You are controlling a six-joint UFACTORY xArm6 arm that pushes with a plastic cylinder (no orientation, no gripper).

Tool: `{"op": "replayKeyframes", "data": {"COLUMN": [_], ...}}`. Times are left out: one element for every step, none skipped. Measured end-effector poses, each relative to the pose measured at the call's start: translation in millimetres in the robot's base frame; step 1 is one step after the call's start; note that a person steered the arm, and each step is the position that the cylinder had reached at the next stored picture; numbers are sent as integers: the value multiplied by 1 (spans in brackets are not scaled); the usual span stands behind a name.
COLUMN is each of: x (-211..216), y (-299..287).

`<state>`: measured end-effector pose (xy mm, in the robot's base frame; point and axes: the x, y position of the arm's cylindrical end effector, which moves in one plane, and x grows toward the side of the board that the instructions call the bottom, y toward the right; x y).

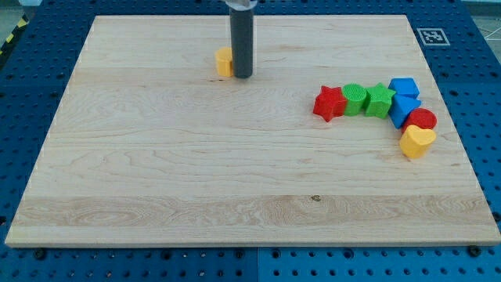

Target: Move the yellow heart towards the center of the board

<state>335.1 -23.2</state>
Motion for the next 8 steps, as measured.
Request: {"op": "replayKeyframes", "data": {"x": [-12,1,57,127,191,220,205,170], "y": [-16,-21,0,61,157,260,335,336]}}
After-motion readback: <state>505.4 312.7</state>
